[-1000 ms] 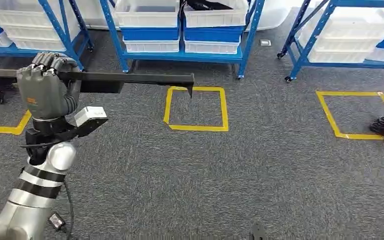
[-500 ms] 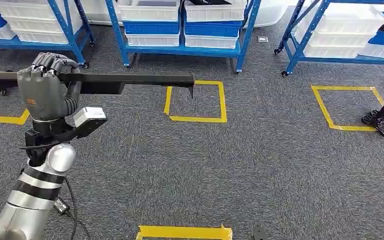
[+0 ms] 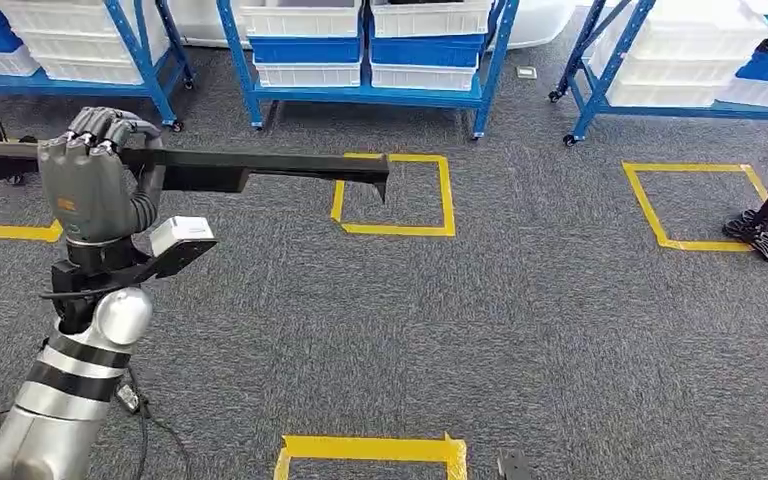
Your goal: Take the parts from the cabinet and place them on the table.
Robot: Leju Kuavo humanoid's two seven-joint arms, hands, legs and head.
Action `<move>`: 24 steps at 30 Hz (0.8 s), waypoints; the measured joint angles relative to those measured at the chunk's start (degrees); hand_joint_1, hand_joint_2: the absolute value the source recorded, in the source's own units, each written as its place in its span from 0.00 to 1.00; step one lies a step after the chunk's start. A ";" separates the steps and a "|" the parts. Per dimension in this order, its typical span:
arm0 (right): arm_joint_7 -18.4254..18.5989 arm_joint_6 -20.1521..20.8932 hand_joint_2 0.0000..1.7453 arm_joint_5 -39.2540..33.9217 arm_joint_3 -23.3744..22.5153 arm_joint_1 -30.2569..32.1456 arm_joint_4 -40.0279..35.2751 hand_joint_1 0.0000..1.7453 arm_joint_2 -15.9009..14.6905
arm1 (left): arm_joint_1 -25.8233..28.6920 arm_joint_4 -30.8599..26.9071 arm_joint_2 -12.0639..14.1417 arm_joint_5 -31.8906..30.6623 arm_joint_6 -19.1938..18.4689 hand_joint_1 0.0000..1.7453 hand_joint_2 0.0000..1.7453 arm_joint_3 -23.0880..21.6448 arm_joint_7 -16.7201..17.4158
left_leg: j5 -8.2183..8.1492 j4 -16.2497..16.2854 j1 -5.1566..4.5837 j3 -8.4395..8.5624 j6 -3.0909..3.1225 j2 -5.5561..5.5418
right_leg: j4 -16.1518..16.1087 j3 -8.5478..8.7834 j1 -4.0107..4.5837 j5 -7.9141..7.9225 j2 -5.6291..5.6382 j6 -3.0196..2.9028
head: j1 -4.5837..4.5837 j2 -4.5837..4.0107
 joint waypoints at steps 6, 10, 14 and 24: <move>-0.68 0.66 0.00 1.79 -0.04 0.01 0.00 0.00 0.02 | -0.01 0.02 0.22 0.04 0.04 1.00 1.00 0.00 -0.09 | 0.89 -0.88 0.09 0.01 -0.79 0.00 | 0.00 -0.45 0.09 0.50 0.00 -0.76 | -0.09 0.00; -0.57 -0.41 0.00 4.17 0.39 -0.08 0.00 0.00 0.02 | 0.05 0.02 0.57 0.04 0.04 1.00 1.00 0.02 -0.09 | 0.94 -0.73 0.04 -0.15 -0.70 -0.04 | -0.04 -0.51 -0.17 0.72 -0.01 -0.66 | -0.09 0.00; -0.11 -1.18 0.00 5.79 1.24 -0.24 -0.02 0.00 0.15 | 0.07 -0.07 1.09 0.04 0.09 1.00 1.00 0.13 -0.09 | 1.27 -1.27 -0.17 -0.15 -0.20 -0.28 | -0.37 -0.36 -0.22 0.93 -0.30 -0.28 | -0.11 0.00; 0.61 -1.44 0.00 7.06 1.86 -0.45 -0.02 0.00 -0.22 | 0.84 -0.04 1.11 -0.04 0.31 1.00 1.00 0.09 -0.09 | 3.69 -2.89 2.08 -1.02 -1.15 -3.70 | 3.06 -0.43 -2.56 -1.91 0.79 3.30 | 0.41 0.00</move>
